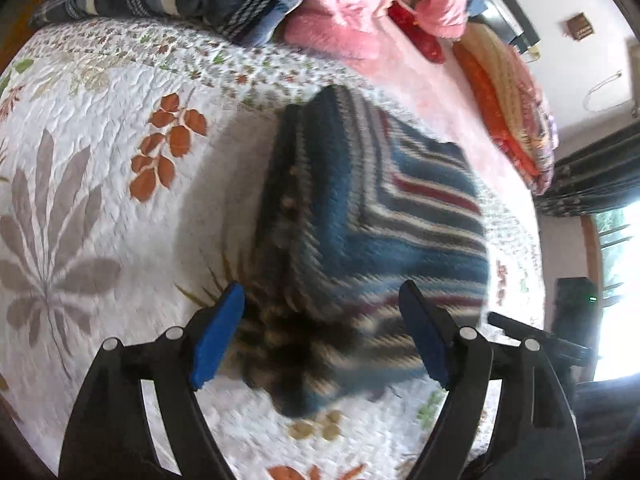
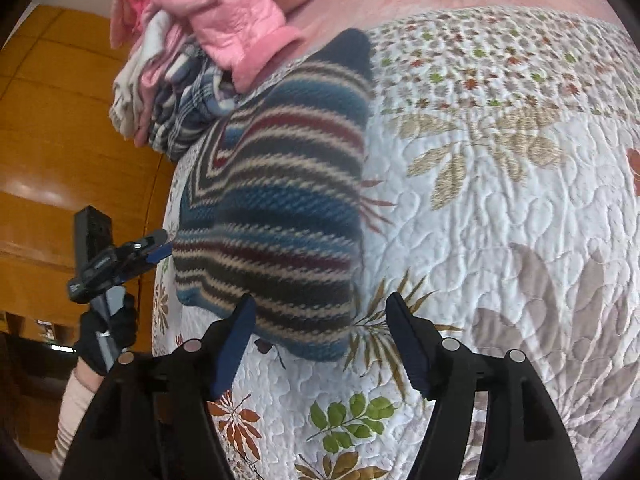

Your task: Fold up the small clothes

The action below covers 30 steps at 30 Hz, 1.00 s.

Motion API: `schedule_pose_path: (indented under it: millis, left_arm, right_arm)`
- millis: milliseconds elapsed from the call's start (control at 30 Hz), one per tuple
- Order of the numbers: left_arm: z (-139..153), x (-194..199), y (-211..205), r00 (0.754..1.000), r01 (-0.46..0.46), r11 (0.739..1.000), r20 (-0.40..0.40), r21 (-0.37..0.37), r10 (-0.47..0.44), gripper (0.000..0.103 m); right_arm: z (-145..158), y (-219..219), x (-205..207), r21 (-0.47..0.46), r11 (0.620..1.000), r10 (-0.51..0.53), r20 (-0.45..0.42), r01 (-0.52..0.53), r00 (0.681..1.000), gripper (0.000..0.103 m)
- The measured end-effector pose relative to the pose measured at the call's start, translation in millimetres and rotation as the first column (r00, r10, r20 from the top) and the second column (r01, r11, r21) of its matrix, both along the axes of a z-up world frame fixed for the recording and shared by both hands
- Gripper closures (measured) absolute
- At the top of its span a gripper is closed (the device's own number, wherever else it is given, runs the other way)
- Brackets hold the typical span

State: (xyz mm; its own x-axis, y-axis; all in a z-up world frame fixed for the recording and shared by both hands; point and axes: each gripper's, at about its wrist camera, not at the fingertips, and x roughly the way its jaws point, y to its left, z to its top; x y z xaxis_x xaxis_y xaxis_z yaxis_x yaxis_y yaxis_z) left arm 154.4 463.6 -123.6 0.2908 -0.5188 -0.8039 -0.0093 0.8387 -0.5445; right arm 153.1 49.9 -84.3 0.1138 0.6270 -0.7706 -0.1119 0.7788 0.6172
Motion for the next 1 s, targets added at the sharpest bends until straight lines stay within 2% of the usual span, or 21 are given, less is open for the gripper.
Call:
schedule_pose_path:
  millis: [67,200,367,500,567,600,733,800,833,967,1000]
  left_arm:
    - [-5.9,7.9,2.7,1.000,0.006,1.000,-0.002,-0.029,-0.006,0.024]
    - [-8.2,23.9,-1.8,0.997,0.078,0.991,0.027,-0.106,-0.075,0.024]
    - [-29.9,43.7,-17.4,0.994,0.111,0.983,-0.001,-0.149,-0.113,0.024]
    - [-49.9,50.4,-31.4,0.988,0.152,0.982,-0.020,-0.113,-0.156,0.021]
    - [-56.4,54.2,-32.9,0.988,0.151,0.977,-0.014,-0.153,-0.155,0.017]
    - [-57.4,55.7,-34.3,0.988,0.151,0.973,-0.014,-0.172,-0.155,0.016]
    - [-60.2,60.3,-42.6,0.983,0.180,0.958,-0.004,-0.226,-0.185,0.017]
    - [-62.0,59.9,-47.8,0.980,0.195,0.957,0.009,-0.216,-0.198,0.022]
    - [-63.1,59.0,-49.7,0.979,0.200,0.959,0.014,-0.200,-0.202,0.028]
    - [-65.4,56.8,-49.3,0.984,0.176,0.968,0.001,-0.177,-0.179,0.054]
    - [-63.5,54.7,-48.8,0.985,0.170,0.969,0.003,-0.181,-0.172,0.056]
  right_arm:
    - [1.1,-4.1,6.3,0.005,1.000,-0.012,0.004,0.012,1.000,0.033]
    - [4.3,-6.6,19.2,0.039,0.999,-0.028,0.019,0.027,0.999,0.032]
    - [-4.1,11.8,44.9,0.087,0.996,-0.026,0.027,0.023,0.999,0.028]
    - [-25.0,26.7,62.3,0.101,0.995,-0.023,-0.011,0.024,1.000,0.025]
    - [-36.5,36.6,68.8,0.103,0.995,-0.003,-0.026,0.006,1.000,0.024]
    - [-40.7,41.8,71.7,0.109,0.994,0.008,-0.034,-0.004,0.999,0.018]
    - [-58.5,57.7,84.7,0.127,0.992,0.005,-0.056,0.003,0.998,0.006]
    - [-68.4,60.9,88.1,0.154,0.988,0.005,-0.084,0.008,0.996,0.005]
    - [-75.9,62.9,90.1,0.178,0.984,-0.003,-0.098,0.021,0.995,0.006]
    - [-75.0,65.5,85.1,0.154,0.988,-0.008,-0.060,0.017,0.998,0.027]
    - [-70.6,64.6,82.1,0.150,0.989,-0.004,-0.046,0.011,0.999,0.034]
